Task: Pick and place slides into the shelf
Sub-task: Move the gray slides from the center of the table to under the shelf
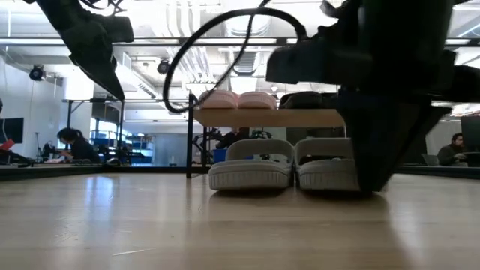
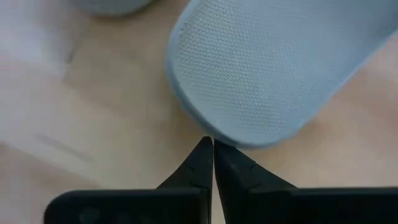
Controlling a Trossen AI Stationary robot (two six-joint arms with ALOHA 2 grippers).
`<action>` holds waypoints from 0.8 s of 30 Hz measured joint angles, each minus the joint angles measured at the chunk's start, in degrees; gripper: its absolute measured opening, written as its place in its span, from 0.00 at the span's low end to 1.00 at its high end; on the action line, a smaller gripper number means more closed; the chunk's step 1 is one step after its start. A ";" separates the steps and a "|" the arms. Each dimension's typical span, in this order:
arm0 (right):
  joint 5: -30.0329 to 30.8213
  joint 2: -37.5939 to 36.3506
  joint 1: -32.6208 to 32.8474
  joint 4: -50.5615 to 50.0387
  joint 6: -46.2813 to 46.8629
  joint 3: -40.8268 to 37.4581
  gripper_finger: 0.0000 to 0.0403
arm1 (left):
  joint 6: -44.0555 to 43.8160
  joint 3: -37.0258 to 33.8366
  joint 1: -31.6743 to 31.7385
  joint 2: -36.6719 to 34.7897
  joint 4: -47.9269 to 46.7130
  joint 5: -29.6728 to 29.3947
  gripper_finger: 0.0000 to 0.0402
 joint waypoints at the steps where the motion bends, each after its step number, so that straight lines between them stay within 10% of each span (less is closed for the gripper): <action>1: 0.44 -0.09 -0.41 -1.13 -1.43 0.00 0.02 | -0.02 0.00 -0.02 0.00 0.00 -0.01 0.52; 24: 15.31 -0.30 -16.64 -14.83 -8.33 -7.21 0.02 | -0.15 0.00 -0.02 0.00 0.09 0.03 0.52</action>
